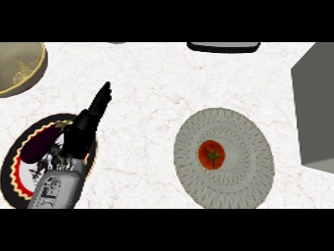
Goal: Pick the cupcake from the placemat and place it in the tiered shelf
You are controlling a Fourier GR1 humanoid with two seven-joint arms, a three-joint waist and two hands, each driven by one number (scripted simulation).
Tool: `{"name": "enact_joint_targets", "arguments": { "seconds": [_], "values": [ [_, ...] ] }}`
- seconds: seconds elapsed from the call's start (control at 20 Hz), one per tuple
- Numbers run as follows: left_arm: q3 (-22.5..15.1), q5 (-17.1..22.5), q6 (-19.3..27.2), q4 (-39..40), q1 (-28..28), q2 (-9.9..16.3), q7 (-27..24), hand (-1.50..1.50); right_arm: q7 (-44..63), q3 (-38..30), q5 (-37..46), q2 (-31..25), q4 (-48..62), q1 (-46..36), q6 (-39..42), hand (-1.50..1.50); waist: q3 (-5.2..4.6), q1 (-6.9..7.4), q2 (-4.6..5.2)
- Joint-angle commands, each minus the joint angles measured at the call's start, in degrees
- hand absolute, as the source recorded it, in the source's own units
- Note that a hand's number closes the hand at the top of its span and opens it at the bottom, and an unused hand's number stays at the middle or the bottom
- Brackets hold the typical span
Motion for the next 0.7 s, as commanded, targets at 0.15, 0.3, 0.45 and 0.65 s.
{"name": "enact_joint_targets", "arguments": {
  "seconds": [0.15,0.3,0.45,0.65],
  "values": [
    [0.44,0.54,-0.45,-1.62,0.82,0.62,0.17,0.0,-0.47,-2.39,-4.44,-1.52,3.7,-3.81,16.33,-1.5,0.05,0.26,-0.04],
    [1.03,0.12,-0.09,1.37,0.84,0.83,-2.05,0.0,5.98,-5.26,-8.51,-3.45,6.43,-6.17,19.76,-1.5,0.0,-0.32,0.11],
    [0.12,-0.31,0.17,1.1,1.37,0.1,-2.55,0.0,18.65,-9.72,-15.78,-3.91,11.64,-9.86,22.93,-1.5,-0.07,-0.53,-0.17],
    [-0.71,-0.83,0.35,0.99,-0.41,-0.58,-0.53,0.0,25.47,-11.81,-16.32,-6.72,16.94,-12.77,19.43,-1.5,0.1,1.01,0.7]
  ]
}}
